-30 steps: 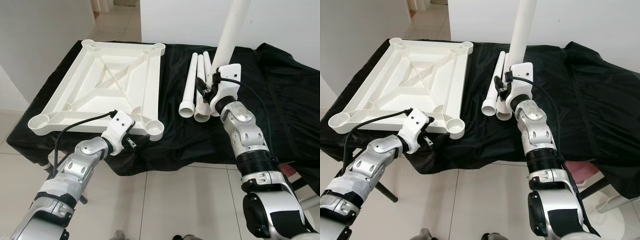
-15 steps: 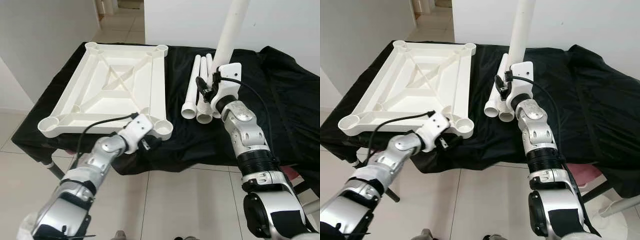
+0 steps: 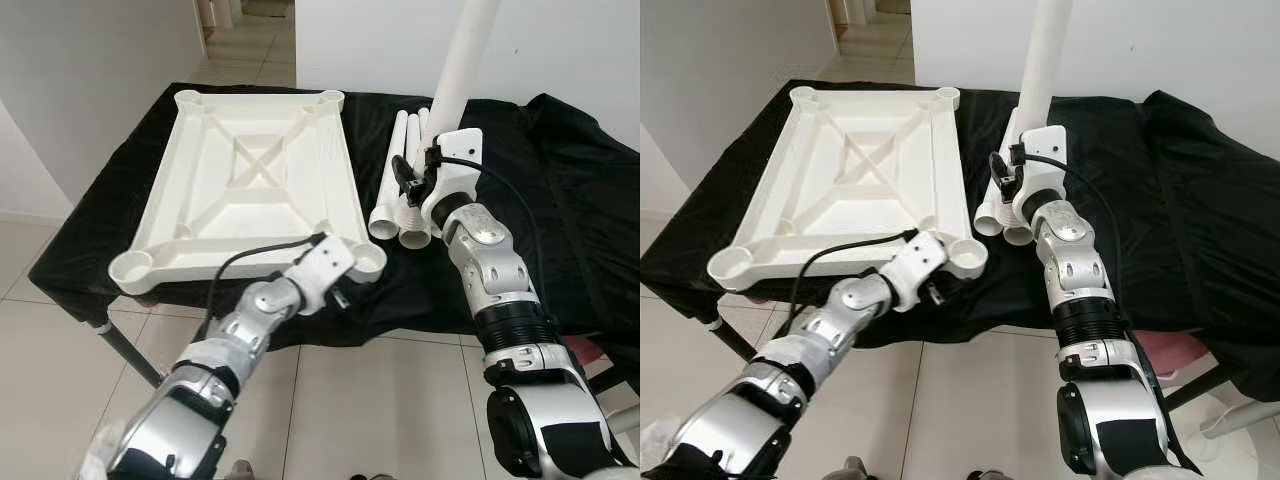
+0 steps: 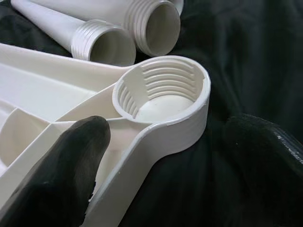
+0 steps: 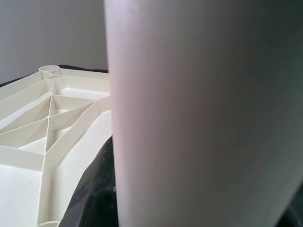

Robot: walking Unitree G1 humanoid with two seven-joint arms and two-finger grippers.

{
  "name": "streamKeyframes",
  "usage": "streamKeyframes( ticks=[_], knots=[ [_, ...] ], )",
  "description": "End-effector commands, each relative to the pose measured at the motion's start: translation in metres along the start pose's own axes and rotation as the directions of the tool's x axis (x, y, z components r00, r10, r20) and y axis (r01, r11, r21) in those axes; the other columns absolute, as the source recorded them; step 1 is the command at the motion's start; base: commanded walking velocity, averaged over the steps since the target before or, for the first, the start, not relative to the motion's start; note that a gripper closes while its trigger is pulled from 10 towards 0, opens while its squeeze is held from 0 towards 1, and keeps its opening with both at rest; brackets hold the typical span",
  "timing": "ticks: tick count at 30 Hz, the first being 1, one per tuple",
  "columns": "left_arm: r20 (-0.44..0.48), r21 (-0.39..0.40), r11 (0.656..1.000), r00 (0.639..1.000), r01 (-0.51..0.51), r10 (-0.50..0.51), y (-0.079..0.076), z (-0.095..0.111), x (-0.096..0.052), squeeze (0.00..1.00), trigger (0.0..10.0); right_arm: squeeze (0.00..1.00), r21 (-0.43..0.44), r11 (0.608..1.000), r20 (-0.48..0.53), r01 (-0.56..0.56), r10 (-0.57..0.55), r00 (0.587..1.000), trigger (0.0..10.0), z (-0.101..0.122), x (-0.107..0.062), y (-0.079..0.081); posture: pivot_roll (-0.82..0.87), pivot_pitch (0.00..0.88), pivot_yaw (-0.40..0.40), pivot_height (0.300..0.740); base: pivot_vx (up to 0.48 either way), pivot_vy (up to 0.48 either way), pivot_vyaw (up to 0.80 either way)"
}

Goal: Building children table

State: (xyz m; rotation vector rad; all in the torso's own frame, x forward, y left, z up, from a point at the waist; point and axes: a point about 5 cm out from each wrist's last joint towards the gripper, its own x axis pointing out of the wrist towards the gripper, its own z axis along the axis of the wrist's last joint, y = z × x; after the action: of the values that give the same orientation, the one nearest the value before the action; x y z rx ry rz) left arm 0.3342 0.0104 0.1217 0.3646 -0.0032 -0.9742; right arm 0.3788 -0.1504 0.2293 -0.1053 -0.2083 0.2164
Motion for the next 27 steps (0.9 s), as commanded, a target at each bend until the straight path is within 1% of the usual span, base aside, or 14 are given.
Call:
streamKeyframes(
  ticks=[1,5,11,15,17,18,19,20,21,23,24,25,26,27],
  knots=[
    [-0.021,-0.01,1.0,0.999,0.024,-0.024,-0.01,0.0,0.007,0.0,10.0,0.0,-0.003,1.0,0.001,0.006,-0.006,1.0,10.0,-0.001,-0.003,-0.001,-0.05,0.055,0.01,0.74,0.0,0.0,0.0],
    [-0.001,-0.009,1.0,1.0,0.012,-0.012,-0.012,0.005,0.011,0.0,10.0,0.0,0.003,1.0,-0.003,0.013,-0.013,1.0,10.0,-0.003,-0.005,-0.002,-0.05,0.058,0.01,0.74,0.0,0.0,0.0],
    [0.011,-0.007,1.0,1.0,-0.024,0.024,-0.006,0.007,0.008,0.0,10.0,0.0,0.014,1.0,0.002,0.005,-0.005,1.0,10.0,-0.007,-0.011,0.0,-0.05,0.066,0.01,0.74,0.0,0.0,0.0],
    [0.07,-0.039,0.996,0.994,-0.084,0.087,0.017,0.012,-0.013,0.0,10.0,0.0,0.035,0.999,0.016,-0.04,0.04,0.999,10.0,-0.016,-0.023,0.006,-0.05,0.081,0.008,0.74,0.0,0.0,0.0],
    [0.07,-0.039,0.996,0.994,-0.084,0.087,0.017,0.012,-0.013,0.0,10.0,0.0,0.035,0.999,0.016,-0.04,0.04,0.999,10.0,-0.016,-0.023,0.006,-0.05,0.081,0.008,0.74,0.0,0.0,0.0],
    [0.075,-0.048,0.995,0.993,-0.089,0.092,0.019,0.013,-0.016,0.0,10.0,0.0,0.037,0.998,0.021,-0.049,0.048,0.999,10.0,-0.017,-0.024,0.006,-0.05,0.087,0.006,0.74,0.0,0.0,0.0],
    [0.094,-0.039,0.996,0.992,-0.083,0.086,0.022,0.014,-0.023,0.0,10.0,0.0,0.052,0.997,0.033,-0.051,0.049,0.998,10.0,-0.017,-0.027,0.007,-0.05,0.09,0.002,0.74,0.0,0.0,0.0],
    [0.094,-0.039,0.996,0.992,-0.083,0.086,0.022,0.014,-0.023,0.0,10.0,0.0,0.052,0.997,0.033,-0.051,0.049,0.998,10.0,-0.017,-0.027,0.007,-0.05,0.09,0.002,0.74,0.0,0.0,0.0],
    [0.106,-0.029,0.996,0.99,-0.086,0.088,0.025,0.013,-0.031,0.0,10.0,0.0,0.06,0.997,0.047,-0.045,0.043,0.998,10.0,-0.017,-0.029,0.007,-0.05,0.095,-0.002,0.74,0.0,0.0,0.0],
    [0.116,-0.041,0.995,0.989,-0.088,0.092,0.029,0.012,-0.042,0.0,10.0,0.0,0.078,0.996,0.068,-0.038,0.033,0.997,10.0,-0.017,-0.032,0.007,-0.04,0.1,-0.004,0.74,0.0,0.0,0.0],
    [0.116,-0.041,0.995,0.989,-0.088,0.092,0.029,0.012,-0.042,0.0,10.0,0.0,0.078,0.996,0.068,-0.038,0.033,0.997,10.0,-0.017,-0.032,0.007,-0.04,0.1,-0.004,0.74,0.0,0.0,0.0],
    [0.114,-0.043,0.995,0.989,-0.095,0.099,0.031,0.011,-0.046,0.0,10.0,0.0,0.082,0.996,0.075,-0.041,0.035,0.997,10.0,-0.017,-0.033,0.007,-0.04,0.103,-0.006,0.74,0.0,0.0,0.0],
    [0.118,-0.063,0.993,0.987,-0.099,0.106,0.032,0.012,-0.05,0.0,10.0,0.0,0.084,0.996,0.079,-0.042,0.036,0.996,10.0,-0.017,-0.034,0.007,-0.04,0.106,-0.006,0.74,0.0,0.0,0.0],
    [0.118,-0.063,0.993,0.987,-0.099,0.106,0.032,0.012,-0.05,0.0,10.0,0.0,0.084,0.996,0.079,-0.042,0.036,0.996,10.0,-0.017,-0.034,0.007,-0.04,0.106,-0.006,0.74,0.0,0.0,0.0]
  ],
)
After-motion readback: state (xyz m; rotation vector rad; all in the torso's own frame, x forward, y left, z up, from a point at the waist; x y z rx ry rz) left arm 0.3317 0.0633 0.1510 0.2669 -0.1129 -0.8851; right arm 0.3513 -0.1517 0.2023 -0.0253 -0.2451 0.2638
